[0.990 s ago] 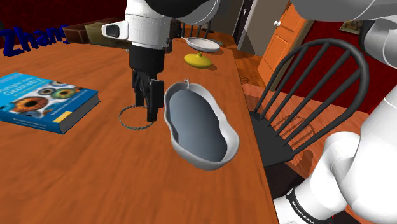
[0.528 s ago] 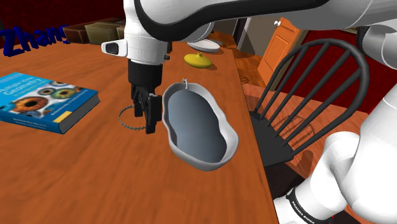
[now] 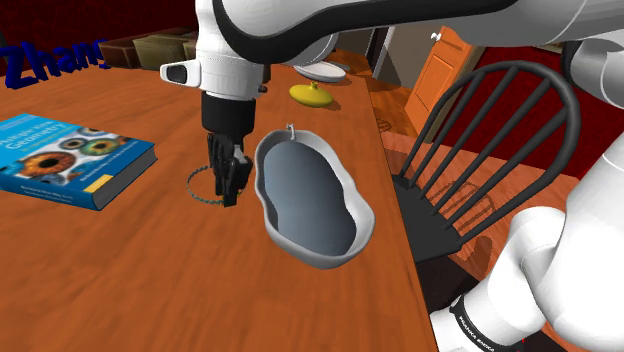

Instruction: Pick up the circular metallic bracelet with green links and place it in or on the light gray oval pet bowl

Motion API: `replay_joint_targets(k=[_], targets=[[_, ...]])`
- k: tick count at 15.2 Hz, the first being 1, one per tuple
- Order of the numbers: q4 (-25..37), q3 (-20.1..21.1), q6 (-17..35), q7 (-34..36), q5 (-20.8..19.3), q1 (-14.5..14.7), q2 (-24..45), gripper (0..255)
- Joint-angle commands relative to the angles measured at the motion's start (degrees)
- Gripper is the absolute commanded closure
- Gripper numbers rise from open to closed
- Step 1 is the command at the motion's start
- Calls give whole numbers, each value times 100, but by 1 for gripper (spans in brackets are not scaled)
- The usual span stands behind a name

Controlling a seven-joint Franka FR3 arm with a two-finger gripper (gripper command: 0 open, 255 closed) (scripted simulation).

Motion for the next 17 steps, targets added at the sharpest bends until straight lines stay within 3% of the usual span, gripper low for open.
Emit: replay_joint_targets(k=[1, 8, 17], targets=[[-22, 14, -21, 2, 8, 12, 11, 255], [-17, 12, -21, -2, 8, 10, 16, 255], [560, 7, -674, 118, -11, -3, -71, 255]])
